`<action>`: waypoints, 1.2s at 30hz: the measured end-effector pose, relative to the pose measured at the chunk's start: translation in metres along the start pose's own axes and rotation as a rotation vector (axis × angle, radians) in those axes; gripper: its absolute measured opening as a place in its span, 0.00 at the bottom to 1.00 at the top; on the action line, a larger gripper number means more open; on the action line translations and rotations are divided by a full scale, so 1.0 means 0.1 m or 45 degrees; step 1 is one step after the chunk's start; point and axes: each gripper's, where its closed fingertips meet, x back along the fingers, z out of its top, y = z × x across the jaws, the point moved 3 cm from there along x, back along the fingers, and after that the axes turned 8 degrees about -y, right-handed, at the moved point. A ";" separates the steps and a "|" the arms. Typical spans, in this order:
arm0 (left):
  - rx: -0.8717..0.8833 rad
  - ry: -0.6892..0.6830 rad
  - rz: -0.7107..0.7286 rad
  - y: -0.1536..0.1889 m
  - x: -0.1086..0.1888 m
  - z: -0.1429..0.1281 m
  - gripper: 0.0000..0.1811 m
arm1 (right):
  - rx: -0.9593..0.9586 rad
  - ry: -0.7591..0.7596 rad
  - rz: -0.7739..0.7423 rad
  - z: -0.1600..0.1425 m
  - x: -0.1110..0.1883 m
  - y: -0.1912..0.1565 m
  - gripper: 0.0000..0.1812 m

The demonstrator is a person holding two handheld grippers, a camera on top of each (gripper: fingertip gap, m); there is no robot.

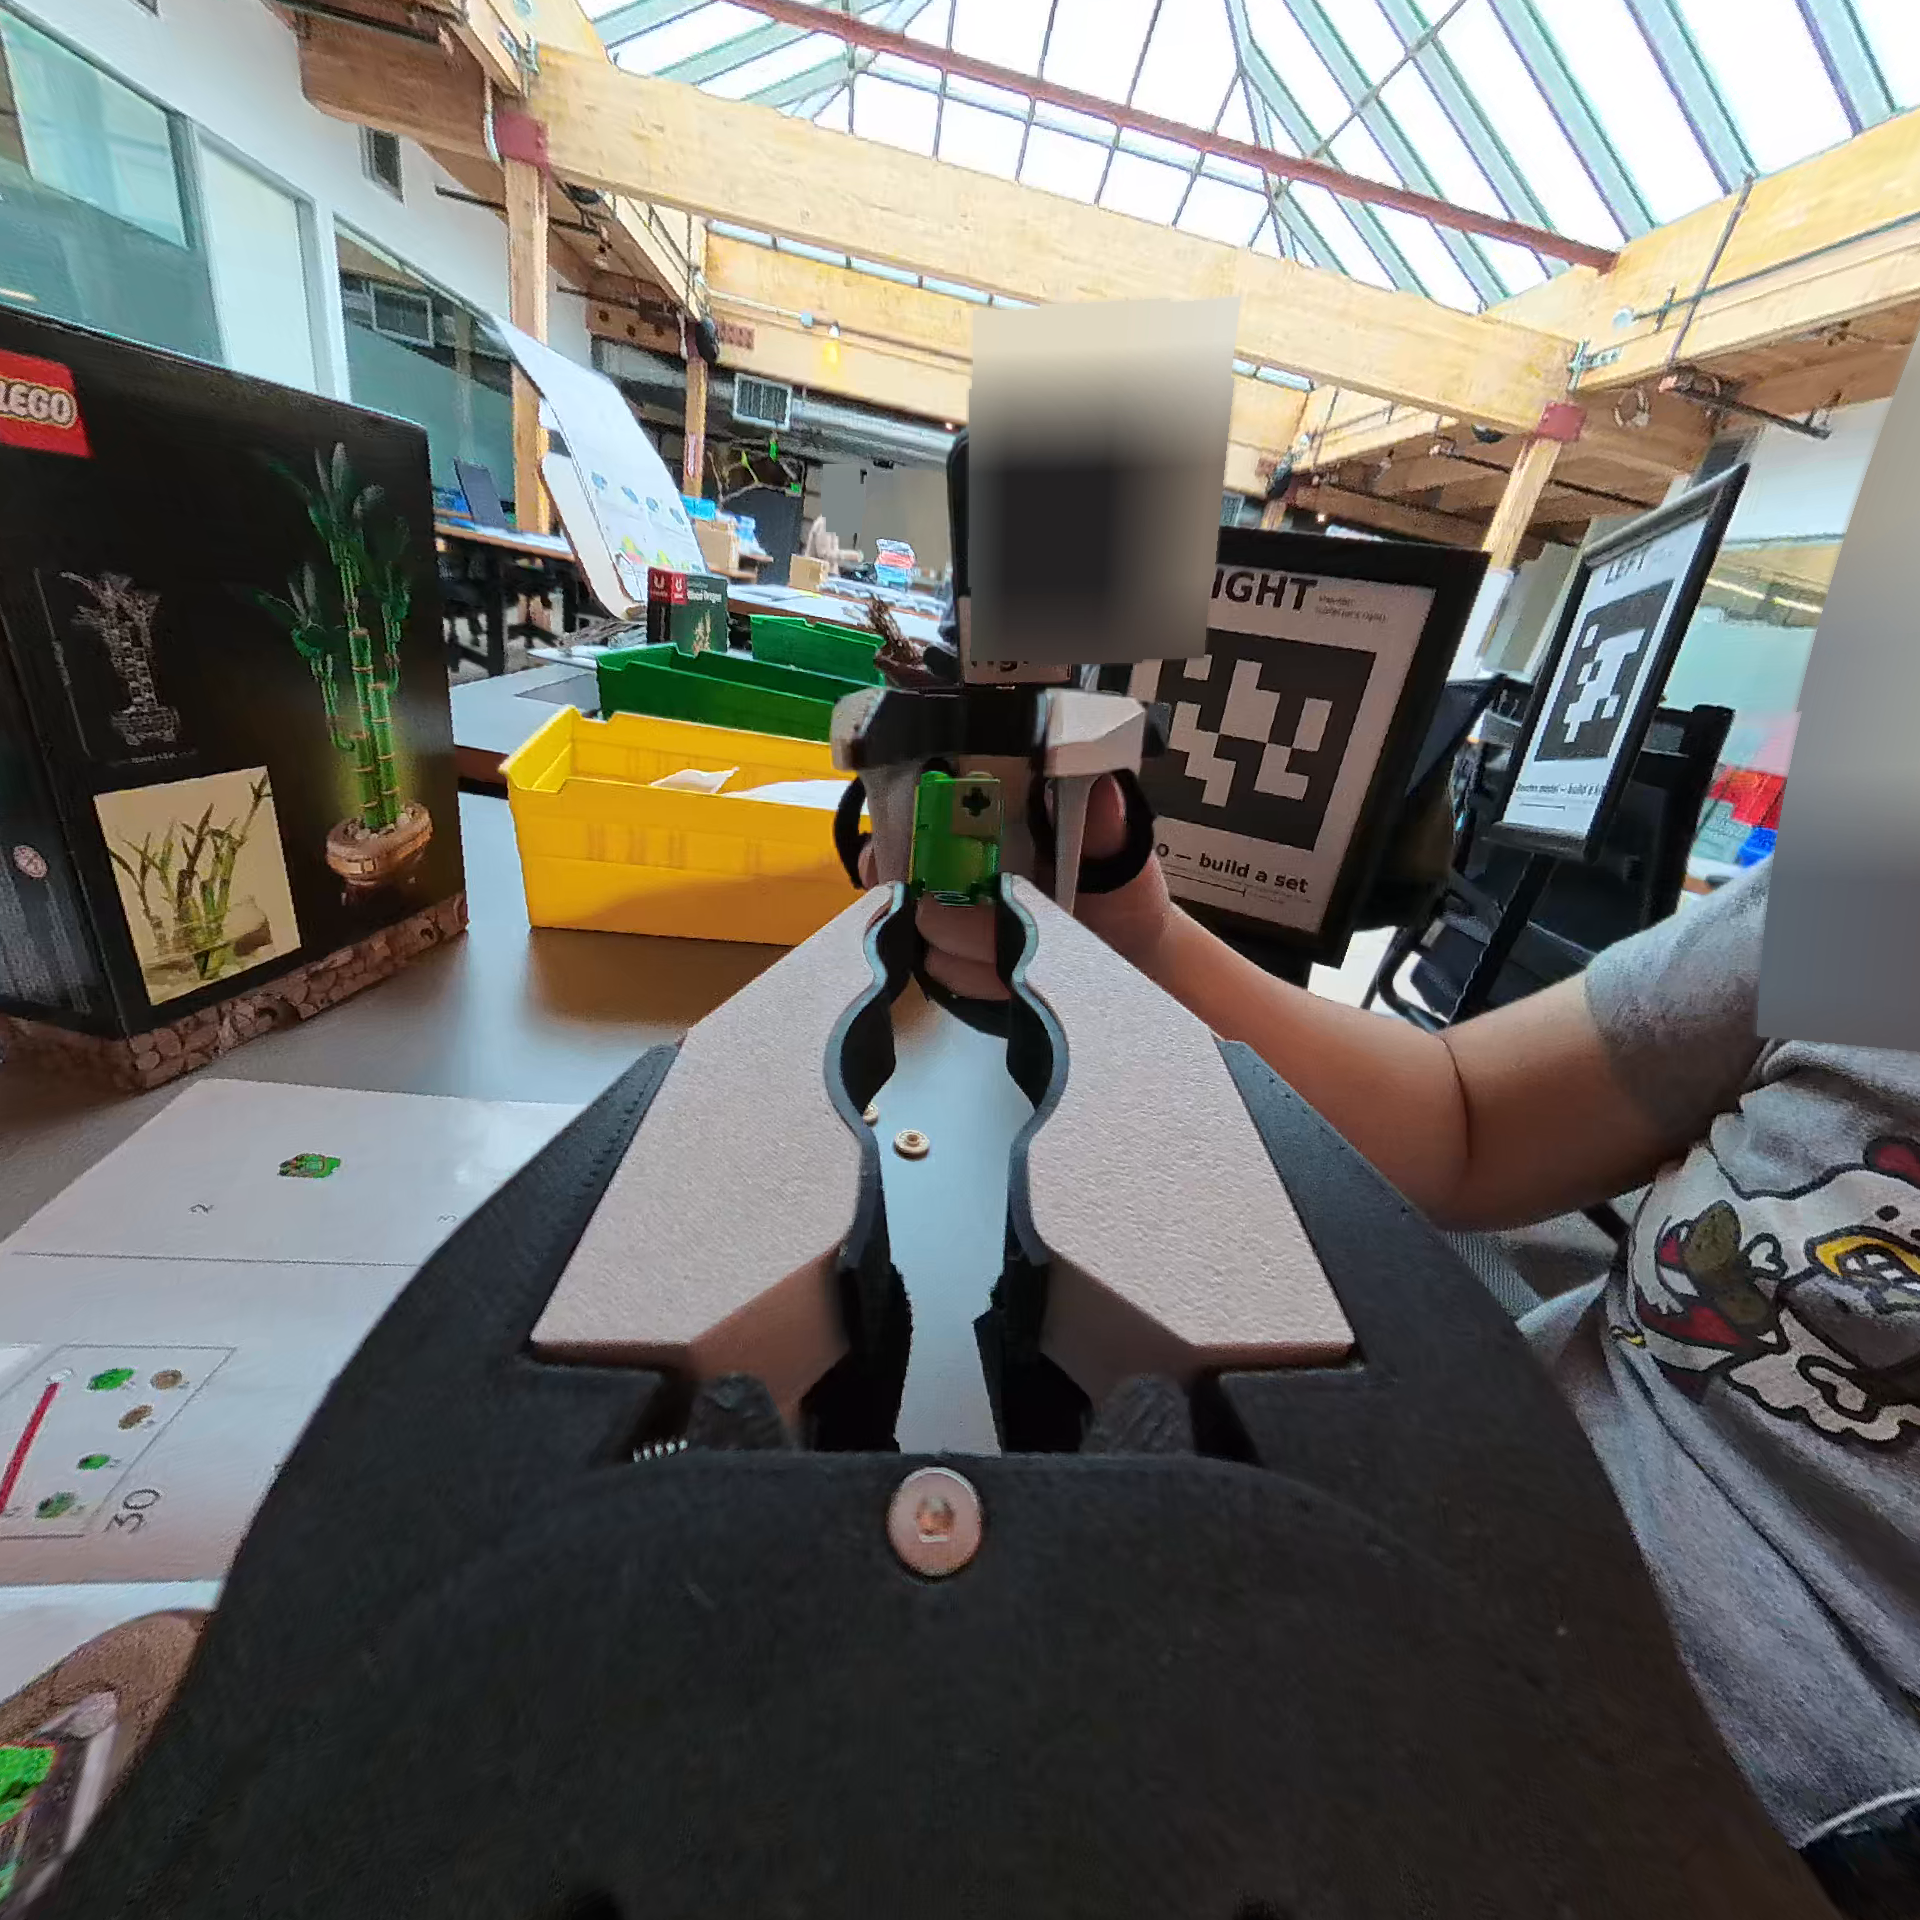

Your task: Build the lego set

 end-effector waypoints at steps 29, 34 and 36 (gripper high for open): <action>-0.013 -0.172 -0.039 0.03 -0.05 -0.33 0.08 | 0.076 -0.241 0.074 -0.36 0.00 -0.04 0.08; -0.017 -0.198 -0.033 0.02 -0.06 -0.38 0.08 | 0.071 -0.270 0.072 -0.40 0.00 -0.02 0.08; -0.016 -0.198 -0.033 0.01 -0.07 -0.38 0.08 | 0.070 -0.277 0.073 -0.41 -0.01 -0.02 0.08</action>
